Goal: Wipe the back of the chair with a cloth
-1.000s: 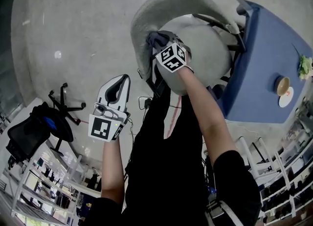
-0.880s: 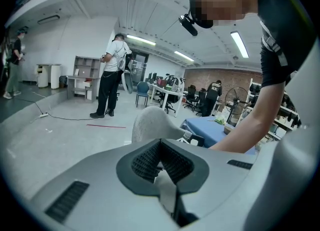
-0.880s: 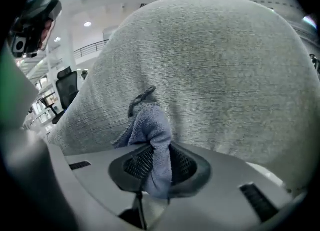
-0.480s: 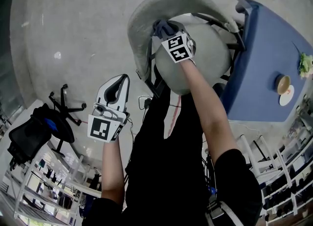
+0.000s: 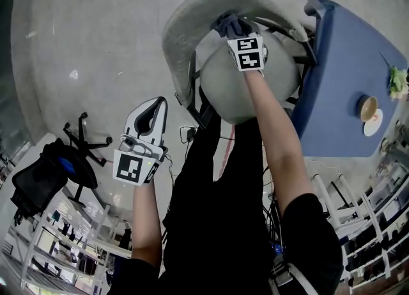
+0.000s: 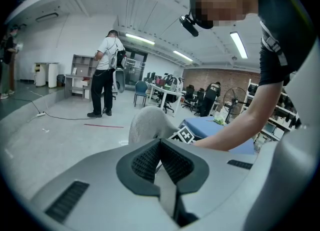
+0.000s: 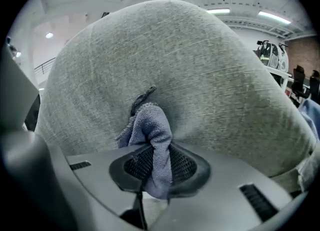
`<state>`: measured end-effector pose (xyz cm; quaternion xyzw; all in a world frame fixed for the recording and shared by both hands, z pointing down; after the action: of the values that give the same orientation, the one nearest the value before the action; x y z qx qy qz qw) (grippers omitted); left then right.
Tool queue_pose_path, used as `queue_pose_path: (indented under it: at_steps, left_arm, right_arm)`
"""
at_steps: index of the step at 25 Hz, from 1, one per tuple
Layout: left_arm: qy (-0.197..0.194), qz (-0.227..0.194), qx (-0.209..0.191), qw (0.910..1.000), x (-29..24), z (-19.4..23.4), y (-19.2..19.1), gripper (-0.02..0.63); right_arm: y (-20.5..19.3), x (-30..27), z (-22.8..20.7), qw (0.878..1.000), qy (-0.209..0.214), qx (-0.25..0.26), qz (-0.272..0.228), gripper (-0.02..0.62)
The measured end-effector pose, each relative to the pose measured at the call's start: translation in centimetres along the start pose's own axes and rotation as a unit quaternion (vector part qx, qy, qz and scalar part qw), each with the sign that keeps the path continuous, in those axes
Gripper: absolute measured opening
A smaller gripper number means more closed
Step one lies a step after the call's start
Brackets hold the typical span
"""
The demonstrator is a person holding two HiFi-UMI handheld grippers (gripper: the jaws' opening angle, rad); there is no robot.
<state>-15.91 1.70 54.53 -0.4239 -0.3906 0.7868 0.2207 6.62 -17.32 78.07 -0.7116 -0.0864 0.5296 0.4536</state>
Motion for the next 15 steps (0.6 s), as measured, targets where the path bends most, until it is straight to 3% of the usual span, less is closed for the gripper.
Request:
queue_pose_path:
  at_steps: [8,15]
  left_arm:
    - [-0.009,0.002,-0.005,0.9999,-0.9,-0.6,0.5,0.023]
    - [-0.018,0.000,-0.010,0.9998,-1.5,-1.2,1.0,0.023]
  right_arm:
    - [-1.3,1.8,-4.4,0.994,-0.068,-0.084,-0.013,0.092]
    - [-3.9,4.5,-9.2,0.975,-0.134,-0.176,-0.025,0.089]
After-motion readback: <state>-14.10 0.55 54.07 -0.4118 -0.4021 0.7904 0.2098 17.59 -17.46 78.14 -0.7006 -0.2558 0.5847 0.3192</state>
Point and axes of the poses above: the fingertips, and each gripper's own axes: x backward along the fingers, z to its left, y out of its top, the point moved 7 cm from there along x, backward along the fingers, and after that the axes turned 7 degrees about x, right-handed, at the moved point
